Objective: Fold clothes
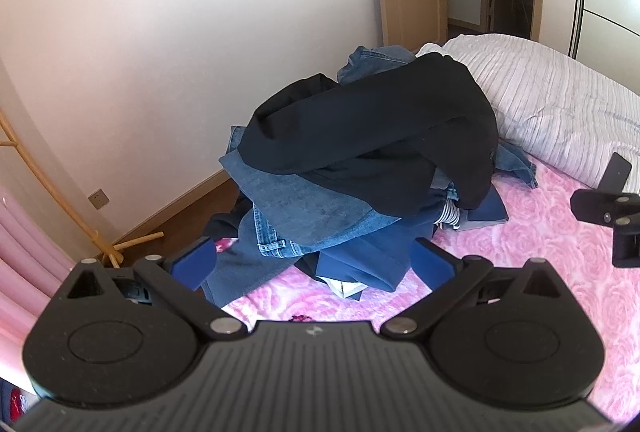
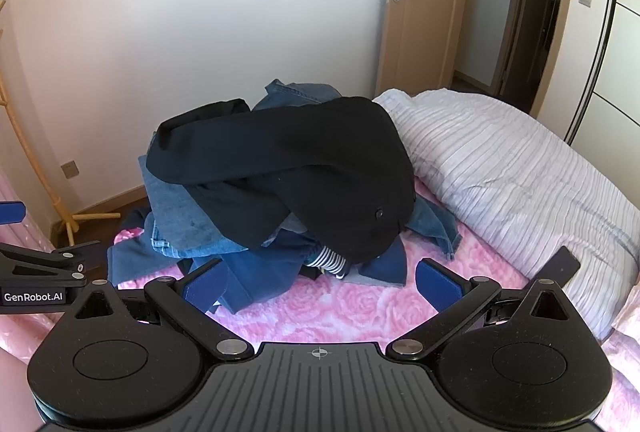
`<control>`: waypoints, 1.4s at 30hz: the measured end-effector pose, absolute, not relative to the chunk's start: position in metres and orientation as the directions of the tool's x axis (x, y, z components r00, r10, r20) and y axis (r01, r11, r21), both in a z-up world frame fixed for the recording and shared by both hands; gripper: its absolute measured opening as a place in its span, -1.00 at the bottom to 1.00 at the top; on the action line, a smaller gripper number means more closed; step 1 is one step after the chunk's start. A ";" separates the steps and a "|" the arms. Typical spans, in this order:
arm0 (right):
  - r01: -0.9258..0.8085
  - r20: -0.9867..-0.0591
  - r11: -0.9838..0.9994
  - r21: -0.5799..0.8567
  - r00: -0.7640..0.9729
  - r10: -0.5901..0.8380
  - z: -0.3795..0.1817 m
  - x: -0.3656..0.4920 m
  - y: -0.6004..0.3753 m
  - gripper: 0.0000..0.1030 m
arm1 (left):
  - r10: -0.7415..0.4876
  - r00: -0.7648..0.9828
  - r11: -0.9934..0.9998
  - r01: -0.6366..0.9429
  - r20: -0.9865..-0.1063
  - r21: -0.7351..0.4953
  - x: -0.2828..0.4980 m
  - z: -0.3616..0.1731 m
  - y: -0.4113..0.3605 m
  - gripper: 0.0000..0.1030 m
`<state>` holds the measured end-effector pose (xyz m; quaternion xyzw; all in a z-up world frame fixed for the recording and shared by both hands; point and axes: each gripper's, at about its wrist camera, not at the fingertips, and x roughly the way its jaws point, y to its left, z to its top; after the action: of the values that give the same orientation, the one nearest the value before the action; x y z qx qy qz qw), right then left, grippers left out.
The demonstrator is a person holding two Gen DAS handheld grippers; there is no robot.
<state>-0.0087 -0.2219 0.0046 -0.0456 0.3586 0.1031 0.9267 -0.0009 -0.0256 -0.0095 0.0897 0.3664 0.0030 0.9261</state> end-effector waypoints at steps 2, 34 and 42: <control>-0.223 -0.682 0.975 -0.014 0.715 0.154 0.003 -0.009 -0.224 0.99 | 0.067 0.730 0.985 0.062 -0.680 0.163 -0.002 -0.010 -0.029 0.98; -0.277 -0.683 0.961 0.000 0.702 0.202 -0.013 -0.003 -0.275 0.99 | 0.045 0.716 0.981 0.099 -0.697 0.165 -0.016 -0.016 -0.058 0.97; -0.360 -0.636 0.930 -0.079 0.737 0.231 -0.023 0.056 -0.247 0.97 | -0.036 0.756 0.932 0.261 -0.654 0.251 0.080 -0.033 -0.025 0.97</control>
<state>0.0556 -0.2468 -0.0228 -0.0986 0.3260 0.1594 0.9266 0.0803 -0.0249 -0.0333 0.1657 0.3402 -0.0804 0.9221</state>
